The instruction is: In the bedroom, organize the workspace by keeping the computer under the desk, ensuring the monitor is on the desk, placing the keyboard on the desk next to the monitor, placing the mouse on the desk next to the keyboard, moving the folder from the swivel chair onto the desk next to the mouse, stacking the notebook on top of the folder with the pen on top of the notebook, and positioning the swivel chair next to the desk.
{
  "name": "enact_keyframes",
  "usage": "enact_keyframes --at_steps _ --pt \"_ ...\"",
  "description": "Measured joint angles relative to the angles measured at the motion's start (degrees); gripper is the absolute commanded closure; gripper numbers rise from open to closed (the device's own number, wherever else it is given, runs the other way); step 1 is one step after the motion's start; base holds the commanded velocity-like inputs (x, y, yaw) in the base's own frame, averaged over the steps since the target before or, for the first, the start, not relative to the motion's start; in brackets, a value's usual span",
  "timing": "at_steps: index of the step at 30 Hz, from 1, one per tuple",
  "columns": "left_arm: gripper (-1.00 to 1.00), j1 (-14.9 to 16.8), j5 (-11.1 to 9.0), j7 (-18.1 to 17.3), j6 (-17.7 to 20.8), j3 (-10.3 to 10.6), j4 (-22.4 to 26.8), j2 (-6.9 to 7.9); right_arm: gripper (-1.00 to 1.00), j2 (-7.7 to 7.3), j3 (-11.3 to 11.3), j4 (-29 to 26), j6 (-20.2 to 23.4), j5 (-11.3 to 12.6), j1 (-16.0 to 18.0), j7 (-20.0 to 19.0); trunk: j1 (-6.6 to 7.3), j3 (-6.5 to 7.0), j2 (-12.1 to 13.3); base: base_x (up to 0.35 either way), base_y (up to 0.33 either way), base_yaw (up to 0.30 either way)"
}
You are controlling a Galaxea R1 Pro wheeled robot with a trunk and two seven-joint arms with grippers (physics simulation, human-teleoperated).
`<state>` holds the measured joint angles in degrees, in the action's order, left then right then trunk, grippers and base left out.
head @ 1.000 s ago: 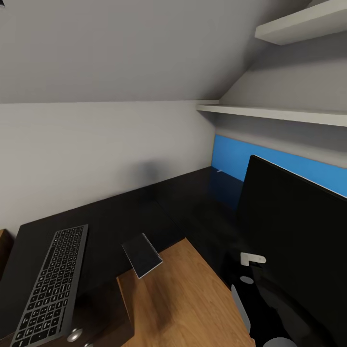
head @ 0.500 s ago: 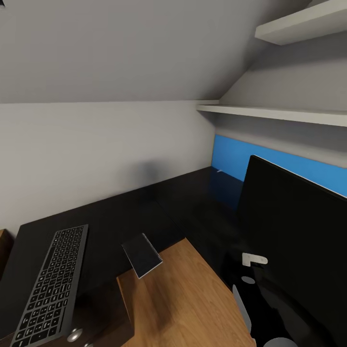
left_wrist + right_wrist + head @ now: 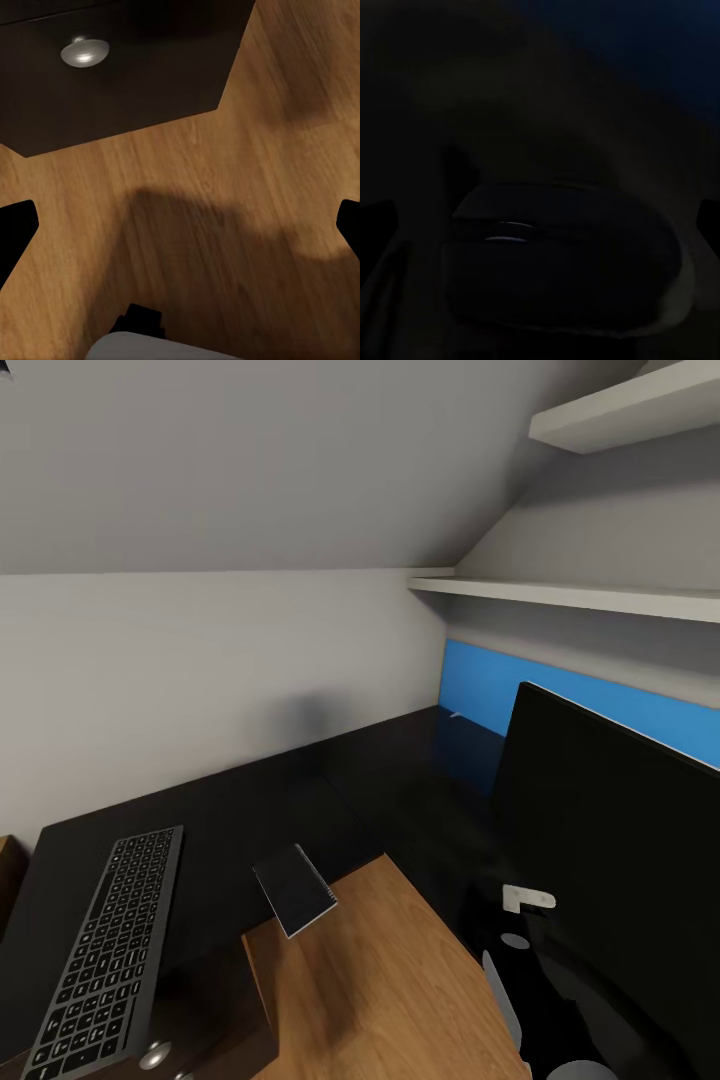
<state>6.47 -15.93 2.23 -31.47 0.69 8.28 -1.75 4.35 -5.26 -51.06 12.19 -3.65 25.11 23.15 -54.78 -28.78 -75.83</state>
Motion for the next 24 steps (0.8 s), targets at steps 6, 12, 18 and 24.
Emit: enact_keyframes --at_steps 6,12,18,24 --pt "-1.00 0.0 0.0 0.0 0.0 0.0 0.0 0.00 -1.00 0.04 0.0 0.0 0.0 0.0 0.0 0.0 0.00 0.00 0.0 0.000 0.000 0.000" --pt "-1.00 0.0 0.0 0.0 0.0 0.0 0.0 0.01 -1.00 0.06 0.0 0.1 0.0 0.0 0.0 -0.1 0.00 0.00 0.0 0.000 0.000 0.000" --pt "-1.00 0.0 0.0 0.0 0.0 0.0 0.0 0.00 -1.00 0.02 0.0 0.1 0.0 0.0 0.0 -0.1 0.00 0.00 0.0 0.000 0.000 0.000" --pt "-1.00 0.0 0.0 0.0 0.0 0.0 0.0 0.04 -1.00 0.02 0.0 0.1 0.0 0.0 0.0 -0.1 0.00 0.00 0.0 0.000 0.000 0.000"
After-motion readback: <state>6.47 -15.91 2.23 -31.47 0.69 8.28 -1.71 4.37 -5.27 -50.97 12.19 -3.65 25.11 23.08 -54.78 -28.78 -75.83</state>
